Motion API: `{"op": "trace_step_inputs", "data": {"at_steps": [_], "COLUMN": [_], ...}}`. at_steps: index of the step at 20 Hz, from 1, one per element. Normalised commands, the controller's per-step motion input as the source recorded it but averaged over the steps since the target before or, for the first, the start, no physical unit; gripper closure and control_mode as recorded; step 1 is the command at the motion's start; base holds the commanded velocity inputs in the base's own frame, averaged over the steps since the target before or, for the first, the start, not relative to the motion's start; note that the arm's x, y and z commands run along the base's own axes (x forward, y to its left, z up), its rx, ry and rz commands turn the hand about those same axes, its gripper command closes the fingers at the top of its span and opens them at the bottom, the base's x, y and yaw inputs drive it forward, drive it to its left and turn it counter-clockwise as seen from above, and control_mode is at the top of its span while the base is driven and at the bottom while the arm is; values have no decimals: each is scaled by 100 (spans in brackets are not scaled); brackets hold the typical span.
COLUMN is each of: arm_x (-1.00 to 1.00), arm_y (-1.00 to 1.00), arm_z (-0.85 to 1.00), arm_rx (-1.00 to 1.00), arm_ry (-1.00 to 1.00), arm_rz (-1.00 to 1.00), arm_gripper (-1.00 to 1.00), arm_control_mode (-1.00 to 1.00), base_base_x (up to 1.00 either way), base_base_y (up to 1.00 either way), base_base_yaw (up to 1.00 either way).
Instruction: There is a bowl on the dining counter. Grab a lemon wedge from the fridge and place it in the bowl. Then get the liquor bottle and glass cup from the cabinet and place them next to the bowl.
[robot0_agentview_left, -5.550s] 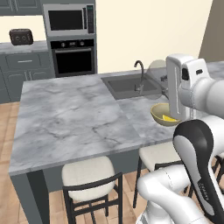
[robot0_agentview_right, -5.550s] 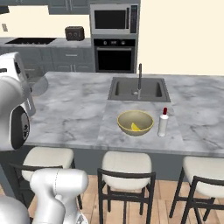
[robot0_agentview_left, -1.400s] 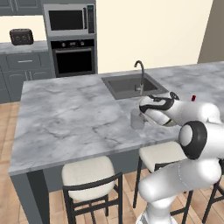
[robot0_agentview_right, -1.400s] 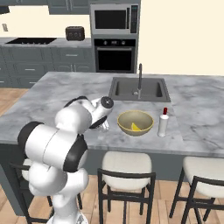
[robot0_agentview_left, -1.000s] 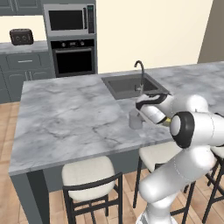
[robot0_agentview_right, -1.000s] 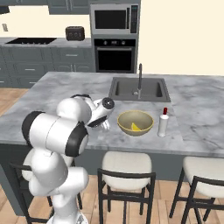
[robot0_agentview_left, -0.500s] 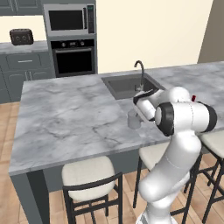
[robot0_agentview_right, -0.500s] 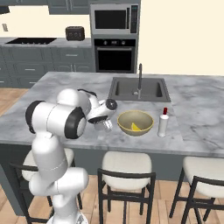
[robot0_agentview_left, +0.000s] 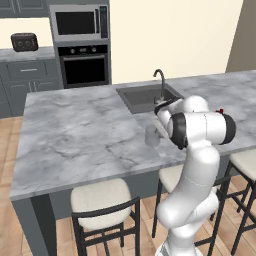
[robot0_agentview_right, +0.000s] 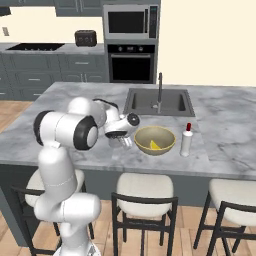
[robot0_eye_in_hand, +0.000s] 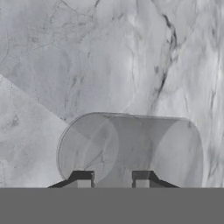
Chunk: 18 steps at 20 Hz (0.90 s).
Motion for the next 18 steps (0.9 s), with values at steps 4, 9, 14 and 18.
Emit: {"op": "trace_step_inputs", "data": {"at_steps": [4,9,14,18], "arm_x": [14,0,-1,-6], "arm_y": [0,8,12,18], "arm_z": [-30,-37,-3,3], "arm_rx": [0,-4,0,0], "arm_ry": [0,0,0,0], "arm_rz": [5,8,3,1], "arm_gripper": [100,-100,-100,-100], "arm_control_mode": [-100,-100,-100,-100], "base_base_x": [0,0,0,0], "base_base_y": [0,0,0,0], "base_base_yaw": [0,0,0,0]}}
